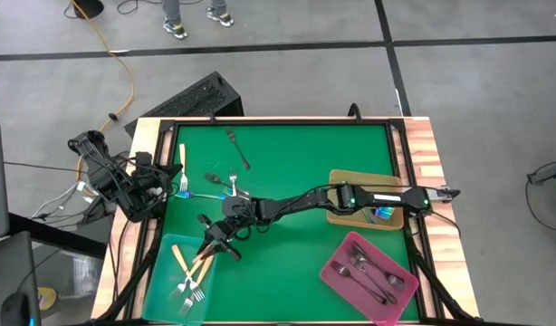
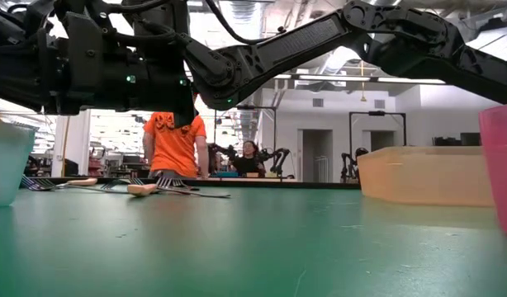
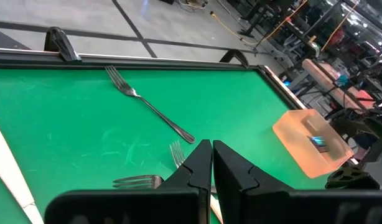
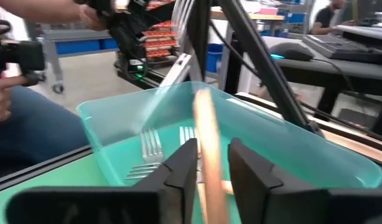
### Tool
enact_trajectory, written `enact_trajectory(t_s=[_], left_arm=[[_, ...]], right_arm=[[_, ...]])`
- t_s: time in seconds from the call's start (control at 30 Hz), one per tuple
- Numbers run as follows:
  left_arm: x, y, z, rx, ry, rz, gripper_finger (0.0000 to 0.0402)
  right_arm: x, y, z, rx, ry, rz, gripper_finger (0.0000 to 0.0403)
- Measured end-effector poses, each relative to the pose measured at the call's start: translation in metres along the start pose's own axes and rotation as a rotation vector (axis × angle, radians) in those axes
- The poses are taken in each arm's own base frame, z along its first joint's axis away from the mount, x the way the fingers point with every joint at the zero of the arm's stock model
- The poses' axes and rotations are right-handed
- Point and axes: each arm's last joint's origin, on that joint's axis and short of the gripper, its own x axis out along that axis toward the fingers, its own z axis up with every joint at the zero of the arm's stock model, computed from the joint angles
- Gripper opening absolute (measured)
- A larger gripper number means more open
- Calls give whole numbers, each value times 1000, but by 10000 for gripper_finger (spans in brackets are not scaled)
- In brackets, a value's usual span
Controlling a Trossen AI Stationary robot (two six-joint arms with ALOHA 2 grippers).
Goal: Sort silverware by color (type)
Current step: Put the yellow fork into the blue bin, then put the blue fork into the orange bin
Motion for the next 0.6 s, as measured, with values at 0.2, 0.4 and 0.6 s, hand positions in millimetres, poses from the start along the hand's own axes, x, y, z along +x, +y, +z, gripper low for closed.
enact_trajectory(t_s=[0.2, 0.4, 0.6], left_arm=[[0, 0, 0, 0, -1, 0, 0], [0, 0, 0, 0, -2, -1, 0], [0, 0, 0, 0, -1, 0, 0]], right_arm=[[1, -1, 0, 1, 9, -61, 154], [-1, -3, 5, -1, 3, -65, 165], [-16, -15, 51, -49, -41, -126, 166]])
